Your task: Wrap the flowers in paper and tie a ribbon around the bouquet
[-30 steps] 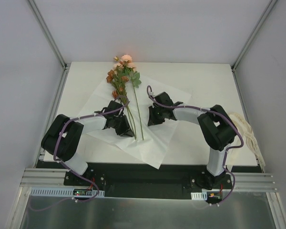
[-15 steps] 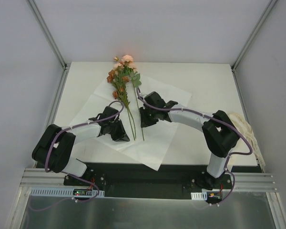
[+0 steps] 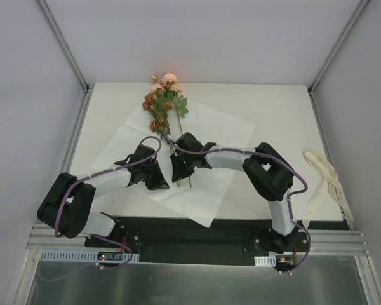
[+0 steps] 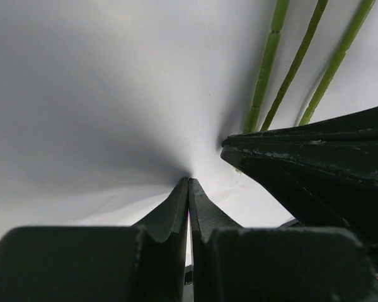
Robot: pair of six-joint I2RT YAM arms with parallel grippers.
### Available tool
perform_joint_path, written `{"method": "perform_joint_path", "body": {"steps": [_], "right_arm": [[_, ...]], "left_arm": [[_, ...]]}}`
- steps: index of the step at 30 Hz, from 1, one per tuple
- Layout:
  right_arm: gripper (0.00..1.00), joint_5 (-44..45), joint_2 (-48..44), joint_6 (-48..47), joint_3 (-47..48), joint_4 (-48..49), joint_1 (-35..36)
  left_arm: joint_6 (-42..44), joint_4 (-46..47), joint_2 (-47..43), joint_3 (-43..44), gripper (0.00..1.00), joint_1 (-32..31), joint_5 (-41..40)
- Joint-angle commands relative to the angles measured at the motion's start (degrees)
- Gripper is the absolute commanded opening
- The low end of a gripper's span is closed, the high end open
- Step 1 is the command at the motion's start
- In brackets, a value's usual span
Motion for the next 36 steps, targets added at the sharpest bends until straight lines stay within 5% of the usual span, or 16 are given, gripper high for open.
{"method": "perform_joint_path", "body": {"steps": [1, 22, 29, 34, 36], "right_arm": [[0.01, 1.32, -0.06, -0.40, 1.86, -0.58, 0.00], [0.01, 12.58, -4.01, -4.37, 1.33, -9.81, -0.18], [0.01, 4.15, -13.20, -2.53, -2.16, -9.19, -0.09], [0.39, 5.90, -30.97, 2.39, -18.59, -12.00, -0.53], [0.50, 4.85, -37.63, 8.27, -27.70, -12.10, -0.62]], "left_arm": [[-0.53, 0.09, -1.26, -1.23, 0.00, -0.04, -2.58], [0.52, 0.01, -1.70, -2.11, 0.00, 0.84, -2.40], [2.45, 0.01, -4.07, -0.97, 0.04, 1.01, 1.79], [5.00, -0.08, -7.15, 0.70, 0.31, 0.75, 12.25], [6.15, 0.01, -6.98, 2.02, 0.34, 0.14, 16.99]]}}
